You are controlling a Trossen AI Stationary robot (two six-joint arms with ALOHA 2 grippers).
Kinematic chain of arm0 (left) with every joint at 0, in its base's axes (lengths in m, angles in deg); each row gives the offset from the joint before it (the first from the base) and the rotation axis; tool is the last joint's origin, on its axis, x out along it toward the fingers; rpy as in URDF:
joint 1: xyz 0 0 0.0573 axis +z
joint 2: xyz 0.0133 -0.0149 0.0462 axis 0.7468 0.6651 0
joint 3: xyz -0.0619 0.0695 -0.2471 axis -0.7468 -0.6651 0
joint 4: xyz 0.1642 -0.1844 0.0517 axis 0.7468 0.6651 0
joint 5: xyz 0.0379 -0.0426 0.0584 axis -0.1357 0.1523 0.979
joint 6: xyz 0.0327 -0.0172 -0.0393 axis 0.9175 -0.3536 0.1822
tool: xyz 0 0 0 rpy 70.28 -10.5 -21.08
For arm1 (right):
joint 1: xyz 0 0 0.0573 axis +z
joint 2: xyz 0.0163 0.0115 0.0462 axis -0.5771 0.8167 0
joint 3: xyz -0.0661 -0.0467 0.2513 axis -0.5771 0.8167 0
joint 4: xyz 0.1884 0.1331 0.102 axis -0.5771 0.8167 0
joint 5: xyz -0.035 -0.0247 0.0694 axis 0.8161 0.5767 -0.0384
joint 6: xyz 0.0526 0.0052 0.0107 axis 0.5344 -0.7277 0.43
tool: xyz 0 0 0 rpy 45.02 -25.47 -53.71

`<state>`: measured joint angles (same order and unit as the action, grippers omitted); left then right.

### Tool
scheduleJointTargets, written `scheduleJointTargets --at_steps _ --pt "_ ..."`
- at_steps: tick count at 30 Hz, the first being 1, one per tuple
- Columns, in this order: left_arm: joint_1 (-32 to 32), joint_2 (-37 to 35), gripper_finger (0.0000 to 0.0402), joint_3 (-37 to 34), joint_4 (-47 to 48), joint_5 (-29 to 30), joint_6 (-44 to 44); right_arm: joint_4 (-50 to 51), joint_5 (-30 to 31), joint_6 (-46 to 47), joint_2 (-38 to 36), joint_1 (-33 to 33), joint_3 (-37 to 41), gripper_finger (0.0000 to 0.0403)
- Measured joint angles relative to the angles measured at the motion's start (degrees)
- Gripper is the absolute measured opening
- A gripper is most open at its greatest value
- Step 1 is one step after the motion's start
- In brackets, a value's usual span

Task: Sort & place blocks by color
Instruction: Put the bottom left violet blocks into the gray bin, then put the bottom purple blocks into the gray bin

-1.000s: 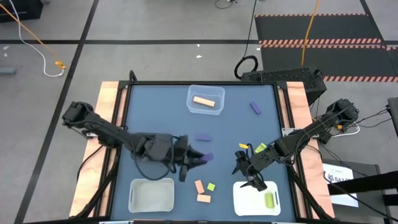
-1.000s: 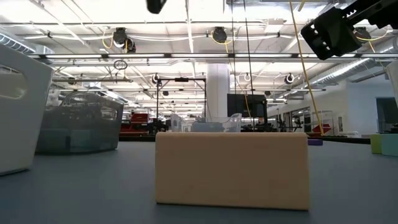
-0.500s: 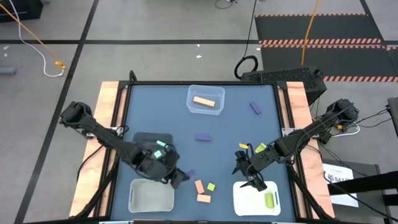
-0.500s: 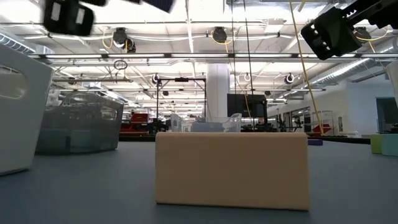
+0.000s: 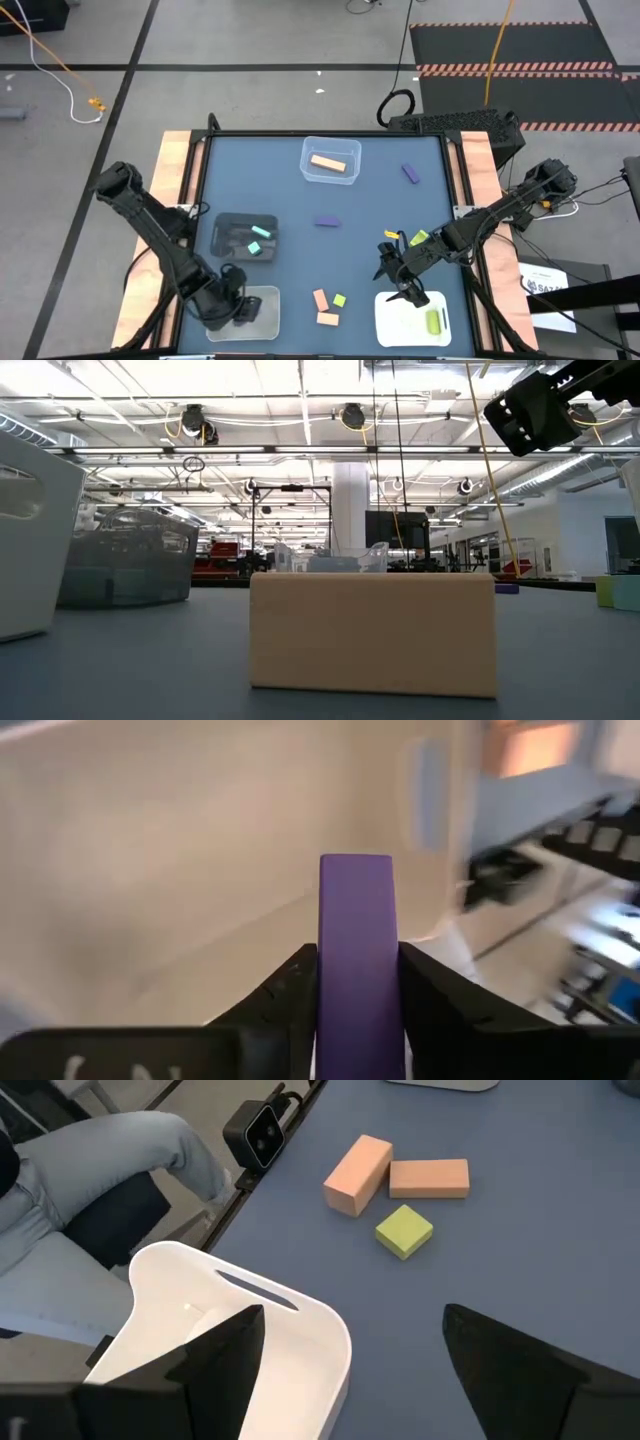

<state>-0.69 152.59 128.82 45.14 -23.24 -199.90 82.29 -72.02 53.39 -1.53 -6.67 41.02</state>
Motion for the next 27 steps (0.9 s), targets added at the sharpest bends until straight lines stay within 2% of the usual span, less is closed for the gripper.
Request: scheduleJointTargets --at_steps 3,6,12,18,27 --pt "-2.2 0.0 0.0152 0.0 1.4 -3.7 -4.0 0.0 0.0 0.0 0.0 0.0 0.0 0.0297" --pt "-3.6 0.0 0.0171 0.0 2.5 -3.6 -6.4 0.0 0.0 0.0 0.0 0.0 0.0 0.0297" --pt "-4.1 0.0 0.0174 0.0 5.0 -3.2 -6.2 0.0 0.0 0.0 0.0 0.0 0.0 0.0297" --pt "-3.7 0.0 0.0154 0.0 3.1 4.4 1.6 0.0 0.0 0.0 0.0 0.0 0.0 0.0297" --pt "1.3 0.0 0.0147 0.0 -8.2 17.3 22.6 0.0 0.0 0.0 0.0 0.0 0.0 0.0297"
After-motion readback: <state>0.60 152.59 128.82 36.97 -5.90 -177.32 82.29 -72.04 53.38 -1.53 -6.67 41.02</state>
